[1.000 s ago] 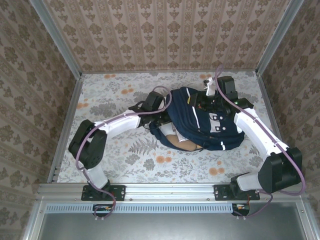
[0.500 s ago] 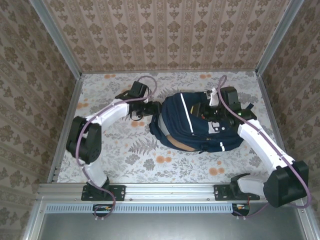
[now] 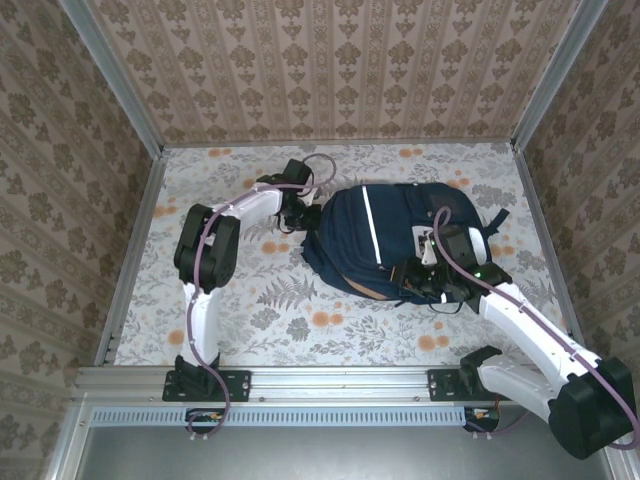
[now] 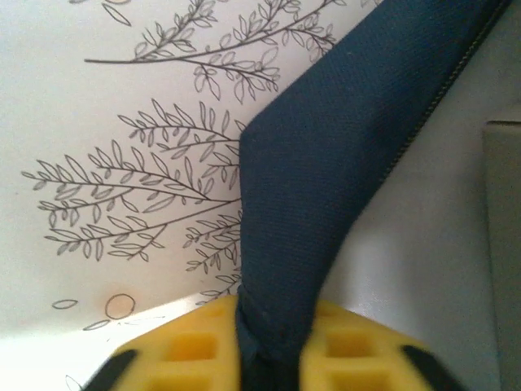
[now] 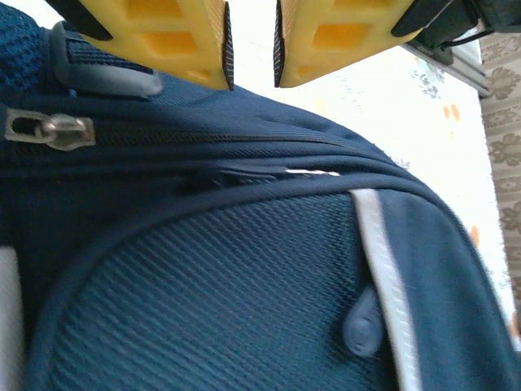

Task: Pack the student bag
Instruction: Rotate the student bag at the center of the table.

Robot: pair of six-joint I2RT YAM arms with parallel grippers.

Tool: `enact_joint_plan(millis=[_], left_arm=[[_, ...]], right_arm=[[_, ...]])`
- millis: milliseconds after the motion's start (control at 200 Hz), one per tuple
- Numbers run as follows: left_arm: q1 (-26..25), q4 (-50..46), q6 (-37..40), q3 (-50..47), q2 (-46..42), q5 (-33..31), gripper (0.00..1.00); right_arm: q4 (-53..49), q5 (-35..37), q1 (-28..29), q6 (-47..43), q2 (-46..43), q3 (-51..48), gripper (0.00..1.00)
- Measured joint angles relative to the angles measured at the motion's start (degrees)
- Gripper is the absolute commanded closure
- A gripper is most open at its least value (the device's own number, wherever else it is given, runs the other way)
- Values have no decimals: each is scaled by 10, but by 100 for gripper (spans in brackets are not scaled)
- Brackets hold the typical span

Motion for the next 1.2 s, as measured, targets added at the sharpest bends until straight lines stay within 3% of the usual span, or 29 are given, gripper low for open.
enact_joint_plan(millis=[235, 470, 610, 750, 840, 950, 1025, 1200], left_arm=[[10, 50, -13, -124, -87, -1, 100], [14, 90, -57, -293, -224, -23, 100], [-27, 95, -98, -368, -309, -65, 100], [-111, 99, -153, -411, -380, -104, 100], [-171, 99, -189, -414, -395, -125, 69], [-221, 81, -211, -413, -395, -121, 43], [-235, 62, -221, -411, -401, -118, 36], [-224, -7, -224, -388, -467, -122, 35]], right_arm=[[3, 33, 0, -3, 64, -12, 76], [-4, 49, -12, -50, 194, 64, 77], [-12, 68, -40, -88, 283, 146, 77], [-13, 90, -60, -120, 377, 245, 77], [-11, 96, -69, -132, 420, 296, 76], [-3, 106, -76, -141, 438, 321, 72], [-1, 110, -81, -146, 436, 325, 68], [-3, 121, -82, -147, 381, 305, 65]])
